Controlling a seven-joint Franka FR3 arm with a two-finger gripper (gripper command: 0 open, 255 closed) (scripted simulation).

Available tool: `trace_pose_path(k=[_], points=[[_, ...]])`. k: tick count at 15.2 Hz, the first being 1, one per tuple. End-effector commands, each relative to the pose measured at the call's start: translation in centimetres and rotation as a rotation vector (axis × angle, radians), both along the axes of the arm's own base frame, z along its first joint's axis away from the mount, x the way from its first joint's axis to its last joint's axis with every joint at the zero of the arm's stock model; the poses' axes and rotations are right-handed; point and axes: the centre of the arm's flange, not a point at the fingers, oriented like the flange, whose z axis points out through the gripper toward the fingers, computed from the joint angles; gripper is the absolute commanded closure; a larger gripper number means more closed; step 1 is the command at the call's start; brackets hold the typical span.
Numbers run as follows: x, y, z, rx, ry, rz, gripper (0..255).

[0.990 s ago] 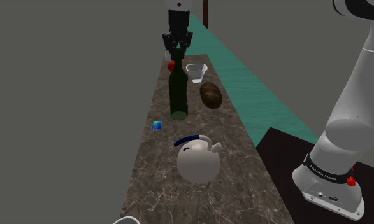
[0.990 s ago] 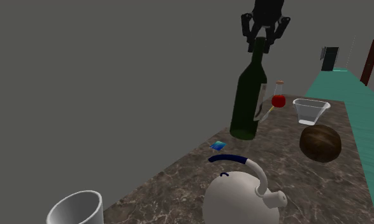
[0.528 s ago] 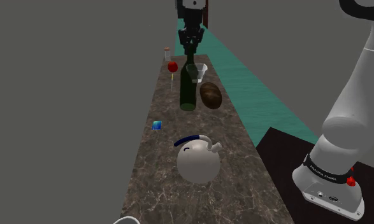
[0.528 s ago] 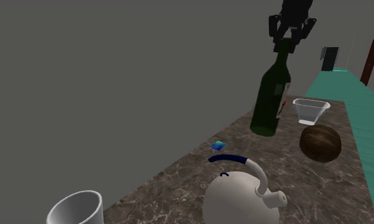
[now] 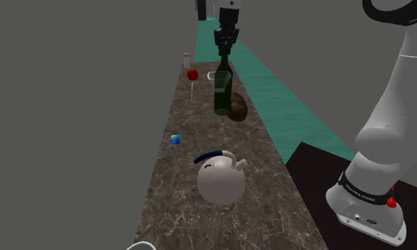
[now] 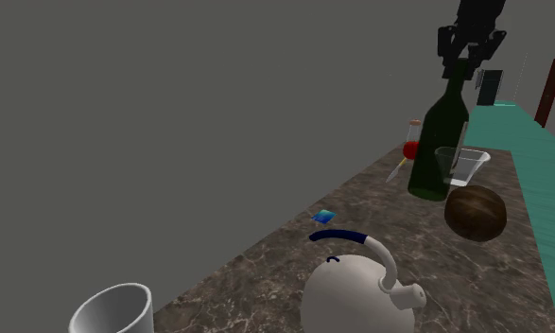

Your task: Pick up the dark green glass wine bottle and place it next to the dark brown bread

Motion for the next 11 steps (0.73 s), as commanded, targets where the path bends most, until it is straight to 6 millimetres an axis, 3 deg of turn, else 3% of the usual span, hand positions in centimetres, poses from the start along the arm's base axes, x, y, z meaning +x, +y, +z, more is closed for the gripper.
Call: trace_pose_path(k=[1, 11], points=[[0.1, -0.4, -0.7, 0.000, -0.001, 0.001, 255], [0.1, -0.4, -6.0, 0.000, -0.001, 0.001, 255]])
